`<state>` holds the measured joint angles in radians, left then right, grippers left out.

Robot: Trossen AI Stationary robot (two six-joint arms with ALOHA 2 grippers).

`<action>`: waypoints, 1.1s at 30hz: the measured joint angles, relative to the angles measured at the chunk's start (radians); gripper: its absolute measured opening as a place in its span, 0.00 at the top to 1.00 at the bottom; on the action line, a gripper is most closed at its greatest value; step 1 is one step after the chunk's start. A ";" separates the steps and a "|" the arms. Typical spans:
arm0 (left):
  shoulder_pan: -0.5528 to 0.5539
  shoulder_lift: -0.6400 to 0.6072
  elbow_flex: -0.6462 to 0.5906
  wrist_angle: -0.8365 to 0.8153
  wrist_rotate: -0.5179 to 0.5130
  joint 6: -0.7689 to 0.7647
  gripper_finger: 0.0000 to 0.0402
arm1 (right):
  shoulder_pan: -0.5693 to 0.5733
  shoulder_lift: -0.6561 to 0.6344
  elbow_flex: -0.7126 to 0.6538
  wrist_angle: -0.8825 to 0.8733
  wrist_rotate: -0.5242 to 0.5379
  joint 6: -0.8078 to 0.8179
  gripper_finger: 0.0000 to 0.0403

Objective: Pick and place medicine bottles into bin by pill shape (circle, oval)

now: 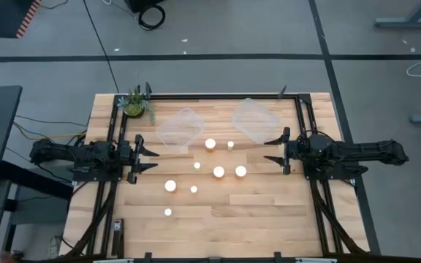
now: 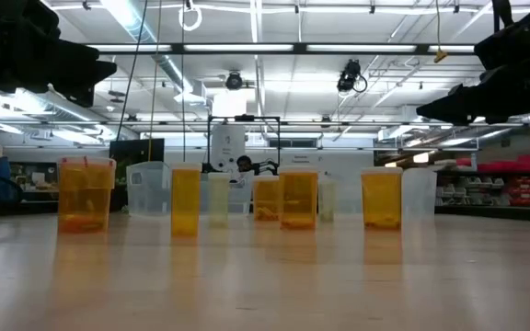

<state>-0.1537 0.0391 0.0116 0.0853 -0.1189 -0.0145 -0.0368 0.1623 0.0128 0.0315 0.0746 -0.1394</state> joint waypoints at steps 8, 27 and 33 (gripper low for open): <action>0.000 0.000 0.000 0.000 0.000 0.000 0.57 | 0.000 0.000 0.000 0.000 0.000 0.000 0.37; 0.000 0.000 0.000 0.000 0.000 0.000 0.57 | 0.000 0.000 0.000 0.000 0.000 0.000 0.37; 0.000 0.000 0.000 0.019 0.000 -0.068 0.57 | 0.000 0.000 0.000 0.000 0.000 0.000 0.37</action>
<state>-0.1536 0.0387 0.0113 0.1041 -0.1188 -0.0830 -0.0368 0.1623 0.0128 0.0316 0.0746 -0.1394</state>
